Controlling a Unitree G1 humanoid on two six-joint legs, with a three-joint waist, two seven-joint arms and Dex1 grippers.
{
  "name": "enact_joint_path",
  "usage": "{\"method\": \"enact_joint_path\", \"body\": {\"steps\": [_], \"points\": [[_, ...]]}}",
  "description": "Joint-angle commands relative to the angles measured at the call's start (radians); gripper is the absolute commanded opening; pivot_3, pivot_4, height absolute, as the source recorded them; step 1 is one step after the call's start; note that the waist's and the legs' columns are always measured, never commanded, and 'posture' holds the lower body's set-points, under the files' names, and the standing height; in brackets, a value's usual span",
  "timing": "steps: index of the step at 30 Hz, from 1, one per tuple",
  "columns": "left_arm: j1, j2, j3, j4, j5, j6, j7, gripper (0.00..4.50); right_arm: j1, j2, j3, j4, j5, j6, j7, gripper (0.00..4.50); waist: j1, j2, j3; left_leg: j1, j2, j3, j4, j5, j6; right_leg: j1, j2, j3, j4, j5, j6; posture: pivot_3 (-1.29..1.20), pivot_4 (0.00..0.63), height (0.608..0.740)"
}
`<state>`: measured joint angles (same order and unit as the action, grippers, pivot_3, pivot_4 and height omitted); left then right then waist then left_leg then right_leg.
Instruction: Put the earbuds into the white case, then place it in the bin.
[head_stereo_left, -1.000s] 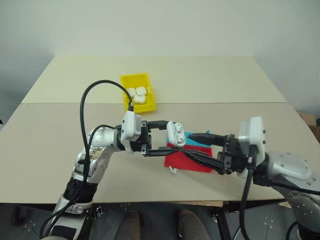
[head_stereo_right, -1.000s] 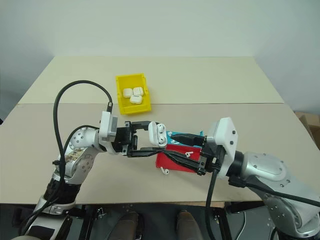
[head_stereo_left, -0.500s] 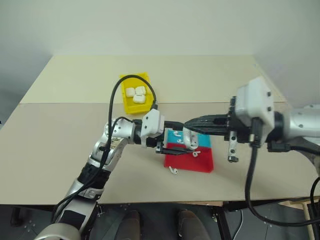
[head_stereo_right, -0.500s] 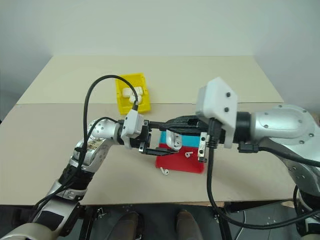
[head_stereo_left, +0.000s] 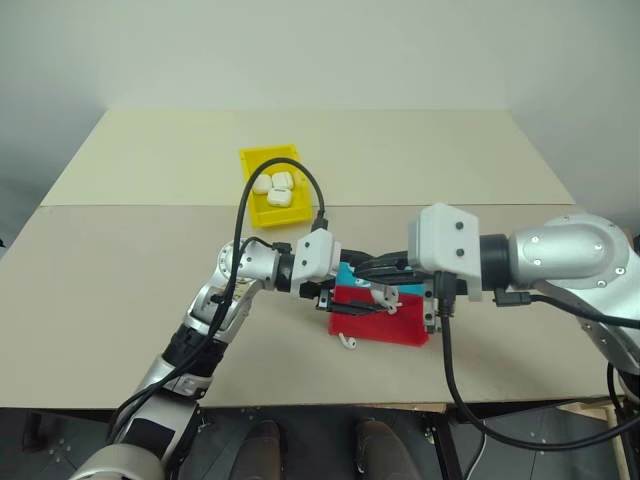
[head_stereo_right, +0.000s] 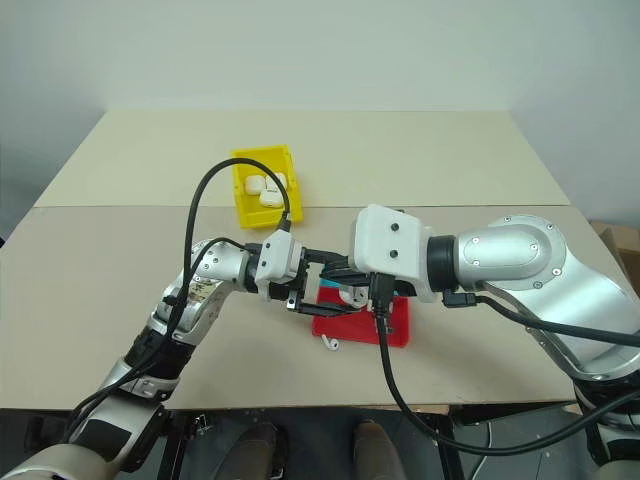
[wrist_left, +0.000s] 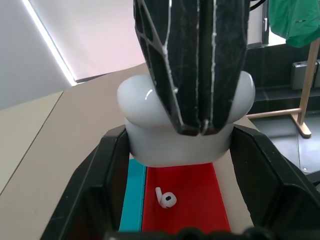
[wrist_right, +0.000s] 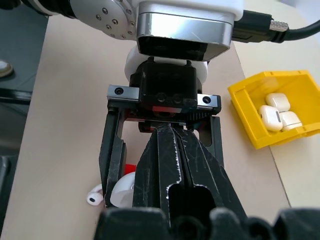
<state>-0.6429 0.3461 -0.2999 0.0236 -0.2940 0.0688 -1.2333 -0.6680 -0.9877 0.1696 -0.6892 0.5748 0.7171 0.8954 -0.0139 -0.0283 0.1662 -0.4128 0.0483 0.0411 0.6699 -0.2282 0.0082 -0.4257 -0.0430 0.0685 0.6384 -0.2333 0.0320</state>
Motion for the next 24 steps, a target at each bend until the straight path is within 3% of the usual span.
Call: {"method": "enact_joint_path", "body": {"steps": [1, 7, 16, 18, 24], "points": [[-0.006, -0.009, 0.031, -0.038, -0.028, -0.026, 0.010, 2.75, 0.029, -0.041, -0.013, 0.000, -0.055, -0.030, 0.036, 0.02, 0.000, 0.000, 0.000, 0.000, 0.000, 0.000, 0.000, 0.000, 0.000, 0.000, 0.000, 0.000, 0.000, 0.000, 0.000, 0.00, 0.150, 0.740], [-0.005, -0.009, 0.045, -0.032, -0.027, -0.028, 0.028, 2.75, 0.054, -0.046, -0.060, 0.023, -0.073, -0.055, 0.054, 0.02, 0.000, 0.000, 0.000, 0.001, 0.000, 0.000, 0.000, 0.000, 0.000, 0.000, 0.000, 0.000, 0.001, 0.000, 0.000, 0.00, 0.150, 0.740], [-0.008, -0.027, 0.113, 0.002, -0.001, -0.087, 0.131, 2.75, 0.052, 0.050, -0.273, 0.045, 0.053, -0.061, 0.004, 0.02, 0.000, 0.000, 0.000, 0.002, 0.000, 0.000, 0.001, 0.000, 0.000, 0.001, 0.000, 0.000, 0.002, 0.000, 0.000, 0.00, 0.150, 0.740], [-0.032, -0.047, 0.151, 0.028, 0.041, -0.085, 0.245, 2.75, 0.055, 0.079, -0.328, 0.048, 0.082, -0.027, -0.057, 0.02, 0.002, 0.000, 0.000, 0.002, 0.000, 0.000, 0.001, 0.000, 0.000, 0.001, 0.000, 0.000, 0.002, 0.000, 0.000, 0.00, 0.150, 0.740], [-0.274, -0.151, 0.267, 0.322, 0.292, 0.021, 0.884, 2.75, 0.211, 0.112, -0.371, 0.003, 0.040, 0.022, -0.199, 0.02, 0.018, -0.001, 0.000, -0.001, -0.001, -0.003, 0.006, 0.000, 0.000, 0.002, 0.000, -0.001, 0.001, 0.002, 0.003, 0.00, 0.150, 0.740]]}}
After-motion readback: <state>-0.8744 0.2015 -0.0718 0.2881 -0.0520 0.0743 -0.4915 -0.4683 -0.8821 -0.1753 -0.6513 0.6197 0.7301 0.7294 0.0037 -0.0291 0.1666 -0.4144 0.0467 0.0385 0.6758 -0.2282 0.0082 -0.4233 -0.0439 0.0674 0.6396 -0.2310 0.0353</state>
